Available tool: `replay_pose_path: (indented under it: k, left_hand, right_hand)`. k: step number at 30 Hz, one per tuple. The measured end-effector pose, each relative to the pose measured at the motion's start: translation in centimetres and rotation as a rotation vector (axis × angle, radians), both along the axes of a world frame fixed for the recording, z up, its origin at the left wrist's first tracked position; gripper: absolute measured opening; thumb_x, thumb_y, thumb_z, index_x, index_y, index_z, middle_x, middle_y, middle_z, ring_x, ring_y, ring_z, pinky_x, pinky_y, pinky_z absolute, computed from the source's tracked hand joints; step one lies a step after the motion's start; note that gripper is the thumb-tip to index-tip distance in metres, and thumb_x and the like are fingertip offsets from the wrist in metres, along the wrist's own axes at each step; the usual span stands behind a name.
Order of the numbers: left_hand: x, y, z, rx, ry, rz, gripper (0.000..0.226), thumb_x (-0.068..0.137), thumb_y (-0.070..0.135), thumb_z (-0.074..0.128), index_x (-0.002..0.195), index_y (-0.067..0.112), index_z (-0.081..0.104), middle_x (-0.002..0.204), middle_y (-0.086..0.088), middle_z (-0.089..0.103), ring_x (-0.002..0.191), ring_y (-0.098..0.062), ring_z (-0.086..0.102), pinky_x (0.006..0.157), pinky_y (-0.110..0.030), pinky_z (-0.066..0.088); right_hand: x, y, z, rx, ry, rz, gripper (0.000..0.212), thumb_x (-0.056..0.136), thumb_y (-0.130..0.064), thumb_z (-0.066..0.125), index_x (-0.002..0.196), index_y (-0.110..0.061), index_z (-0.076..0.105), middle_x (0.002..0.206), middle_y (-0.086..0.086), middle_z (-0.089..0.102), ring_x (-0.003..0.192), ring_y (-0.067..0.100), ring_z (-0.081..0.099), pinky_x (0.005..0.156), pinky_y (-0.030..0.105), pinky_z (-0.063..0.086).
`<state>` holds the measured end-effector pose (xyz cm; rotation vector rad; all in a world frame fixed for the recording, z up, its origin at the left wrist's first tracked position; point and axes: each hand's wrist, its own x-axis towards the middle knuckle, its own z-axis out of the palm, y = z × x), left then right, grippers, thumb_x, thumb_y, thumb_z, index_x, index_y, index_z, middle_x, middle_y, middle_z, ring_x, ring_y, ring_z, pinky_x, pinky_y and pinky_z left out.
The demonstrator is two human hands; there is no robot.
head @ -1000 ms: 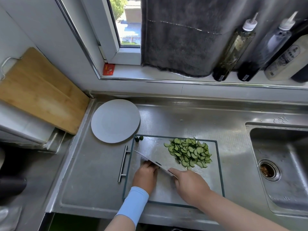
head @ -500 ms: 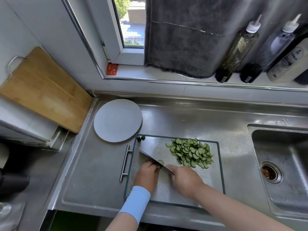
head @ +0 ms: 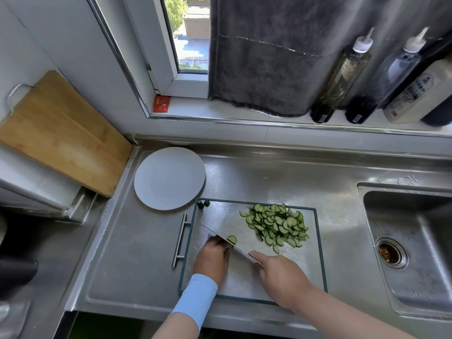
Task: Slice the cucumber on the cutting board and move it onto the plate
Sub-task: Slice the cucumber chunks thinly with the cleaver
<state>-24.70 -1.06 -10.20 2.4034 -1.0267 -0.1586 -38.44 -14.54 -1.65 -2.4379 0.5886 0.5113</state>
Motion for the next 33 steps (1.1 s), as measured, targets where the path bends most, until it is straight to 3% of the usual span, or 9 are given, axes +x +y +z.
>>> replay_pose_path:
  k: [8, 11, 19, 27, 33]
  left_hand:
    - [0.0, 0.2, -0.6, -0.022, 0.059, 0.042, 0.024, 0.063, 0.006, 0.085, 0.076, 0.024, 0.075, 0.080, 0.005, 0.067, 0.072, -0.015, 0.063, 0.060, -0.015, 0.045]
    - [0.0, 0.3, -1.3, -0.028, 0.101, 0.058, 0.021, 0.065, 0.006, 0.084, 0.076, 0.022, 0.075, 0.079, 0.002, 0.067, 0.071, -0.018, 0.064, 0.059, -0.019, 0.049]
    - [-0.1, 0.4, -1.8, -0.033, 0.114, 0.061, 0.019, 0.068, 0.006, 0.082, 0.078, 0.020, 0.075, 0.079, 0.000, 0.067, 0.072, -0.020, 0.064, 0.057, -0.024, 0.053]
    - [-0.3, 0.3, -0.9, -0.054, 0.061, 0.049, 0.025, 0.064, 0.004, 0.085, 0.078, 0.022, 0.076, 0.082, 0.001, 0.069, 0.073, -0.020, 0.065, 0.060, -0.021, 0.053]
    - [-0.5, 0.3, -0.6, -0.064, 0.033, 0.049, 0.028, 0.061, 0.002, 0.086, 0.078, 0.022, 0.076, 0.082, 0.002, 0.069, 0.075, -0.019, 0.065, 0.061, -0.019, 0.051]
  right_hand:
    - [1.2, -0.3, -0.8, 0.040, 0.040, -0.016, 0.047, 0.102, -0.019, 0.035, 0.145, -0.035, 0.047, 0.102, 0.009, 0.070, 0.092, 0.030, 0.063, 0.069, 0.034, 0.045]
    - [2.0, -0.1, -1.3, 0.042, 0.062, -0.023, 0.049, 0.100, -0.019, 0.034, 0.145, -0.034, 0.047, 0.107, 0.010, 0.070, 0.095, 0.032, 0.063, 0.076, 0.037, 0.052]
    - [3.0, 0.1, -1.6, 0.018, 0.047, -0.004, 0.048, 0.099, -0.019, 0.035, 0.142, -0.034, 0.049, 0.112, 0.010, 0.069, 0.101, 0.033, 0.062, 0.079, 0.037, 0.052]
    - [0.5, 0.2, -1.2, -0.010, -0.010, -0.007, 0.041, 0.100, -0.021, 0.038, 0.136, -0.037, 0.050, 0.093, 0.003, 0.070, 0.076, 0.024, 0.052, 0.066, 0.035, 0.044]
    - [-0.3, -0.2, -0.8, 0.020, 0.000, -0.001, 0.044, 0.099, -0.019, 0.038, 0.137, -0.038, 0.049, 0.094, 0.003, 0.070, 0.084, 0.026, 0.059, 0.069, 0.036, 0.047]
